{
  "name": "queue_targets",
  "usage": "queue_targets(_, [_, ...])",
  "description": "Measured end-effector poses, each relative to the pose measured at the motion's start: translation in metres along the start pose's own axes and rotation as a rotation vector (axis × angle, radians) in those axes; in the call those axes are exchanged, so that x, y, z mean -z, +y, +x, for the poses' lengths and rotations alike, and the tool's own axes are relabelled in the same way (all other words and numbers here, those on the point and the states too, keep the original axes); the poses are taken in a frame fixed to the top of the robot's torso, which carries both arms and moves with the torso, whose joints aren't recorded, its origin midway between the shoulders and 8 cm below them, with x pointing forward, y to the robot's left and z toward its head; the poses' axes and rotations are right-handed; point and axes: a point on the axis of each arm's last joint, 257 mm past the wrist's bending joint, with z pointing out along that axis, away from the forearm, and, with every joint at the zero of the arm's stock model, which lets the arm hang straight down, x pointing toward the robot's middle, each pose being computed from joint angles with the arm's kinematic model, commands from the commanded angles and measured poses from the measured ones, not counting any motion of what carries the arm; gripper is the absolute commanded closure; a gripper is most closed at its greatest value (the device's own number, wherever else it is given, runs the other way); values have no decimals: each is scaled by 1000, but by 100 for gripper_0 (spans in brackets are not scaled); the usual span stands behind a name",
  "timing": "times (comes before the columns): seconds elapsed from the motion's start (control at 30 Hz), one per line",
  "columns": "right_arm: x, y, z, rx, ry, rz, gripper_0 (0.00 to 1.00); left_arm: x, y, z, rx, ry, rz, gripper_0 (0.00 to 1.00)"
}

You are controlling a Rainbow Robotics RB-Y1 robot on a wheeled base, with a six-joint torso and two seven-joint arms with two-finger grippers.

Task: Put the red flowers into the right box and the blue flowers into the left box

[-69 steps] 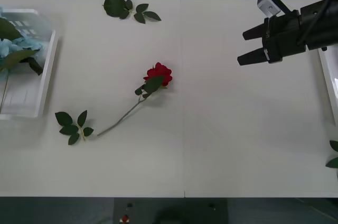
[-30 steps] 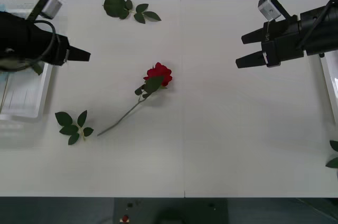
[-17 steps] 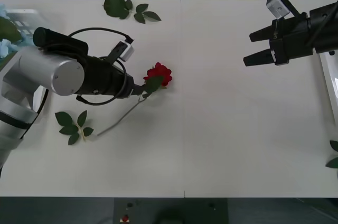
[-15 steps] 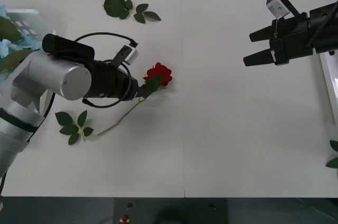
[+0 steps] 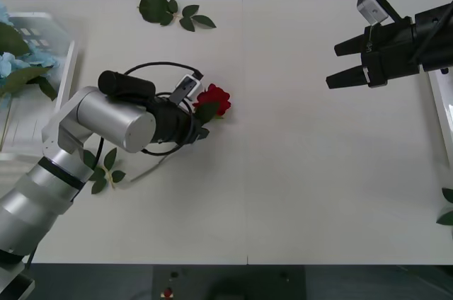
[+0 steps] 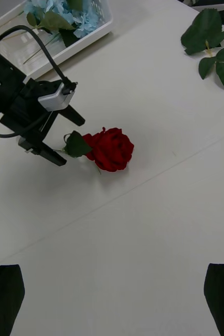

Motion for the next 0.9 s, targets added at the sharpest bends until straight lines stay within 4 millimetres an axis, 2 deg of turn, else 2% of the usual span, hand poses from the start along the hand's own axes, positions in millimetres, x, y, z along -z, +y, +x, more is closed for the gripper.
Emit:
queue_targets(0.1, [0, 0, 0, 0, 0, 0, 0, -4, -3, 2, -5, -6, 1, 0])
queue_targets(0.27, [0, 0, 0, 0, 0, 0, 0, -24, -2, 17, 28, 4, -8, 1])
queue_targets(0.33, [0, 0, 0, 0, 0, 0, 0, -29, 0, 14, 36, -20, -17, 14])
queue_targets(0.43, [0, 0, 0, 0, 0, 0, 0, -33, 2, 7, 34, -39, -24, 50])
queue_targets(0.47, [0, 0, 0, 0, 0, 0, 0, -33, 1, 6, 28, -38, -24, 67])
queue_targets(0.5, [0, 0, 0, 0, 0, 0, 0, -34, 0, 5, 22, -37, -23, 90])
queue_targets(0.53, [0, 0, 0, 0, 0, 0, 0, -34, -1, 3, 15, -37, -22, 99])
queue_targets(0.9, [0, 1, -1, -4, -5, -2, 0, -36, -6, 4, 3, -31, -14, 100])
